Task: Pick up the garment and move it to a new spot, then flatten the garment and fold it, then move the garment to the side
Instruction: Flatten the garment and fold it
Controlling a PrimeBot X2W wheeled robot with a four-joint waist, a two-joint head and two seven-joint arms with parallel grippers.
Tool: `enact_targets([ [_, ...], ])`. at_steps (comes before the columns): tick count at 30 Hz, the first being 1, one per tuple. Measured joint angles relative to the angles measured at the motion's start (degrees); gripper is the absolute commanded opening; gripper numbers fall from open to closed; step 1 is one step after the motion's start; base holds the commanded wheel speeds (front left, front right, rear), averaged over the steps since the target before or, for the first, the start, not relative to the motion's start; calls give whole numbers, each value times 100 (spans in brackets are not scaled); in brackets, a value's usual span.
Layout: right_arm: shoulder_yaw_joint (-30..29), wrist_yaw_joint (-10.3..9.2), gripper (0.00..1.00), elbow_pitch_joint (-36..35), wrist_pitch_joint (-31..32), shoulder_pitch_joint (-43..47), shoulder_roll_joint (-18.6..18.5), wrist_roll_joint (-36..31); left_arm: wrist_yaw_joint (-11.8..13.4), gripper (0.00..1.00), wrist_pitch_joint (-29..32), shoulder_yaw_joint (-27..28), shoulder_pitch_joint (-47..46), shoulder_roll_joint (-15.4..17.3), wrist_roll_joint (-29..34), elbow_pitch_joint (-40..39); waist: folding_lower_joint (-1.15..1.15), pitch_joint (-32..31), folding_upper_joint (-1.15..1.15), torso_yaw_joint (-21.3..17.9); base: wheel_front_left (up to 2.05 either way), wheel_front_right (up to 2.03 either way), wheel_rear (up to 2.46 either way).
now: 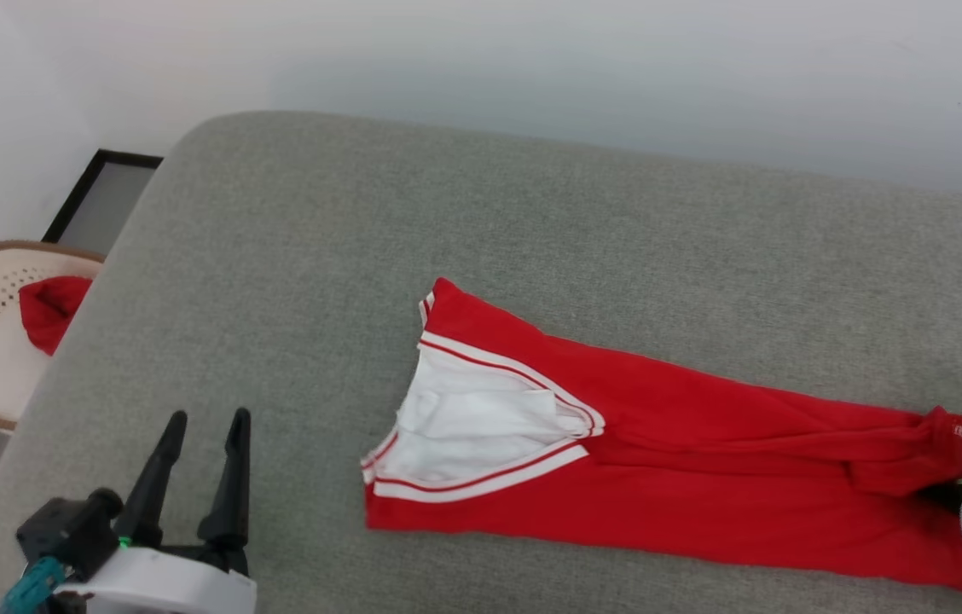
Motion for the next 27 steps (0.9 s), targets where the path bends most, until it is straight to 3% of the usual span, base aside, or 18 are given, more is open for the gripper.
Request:
enact_targets([
  [17,-215,-9,0,894,-347,-279,-730,-237,-124,100,0,160,257,-23,97,-10,0,-202,0,-352,0,0,0],
  [21,-81,-9,0,849,-303,-318,-799,-254,-124,100,0,187,291,-16,94,14,0,-241,0,-434,0,0,0],
  [27,210,-9,0,226,-169,-365,-784,-185,-127,100,0,218,402,-14,52,48,0,-342,0,-586,0,0,0],
])
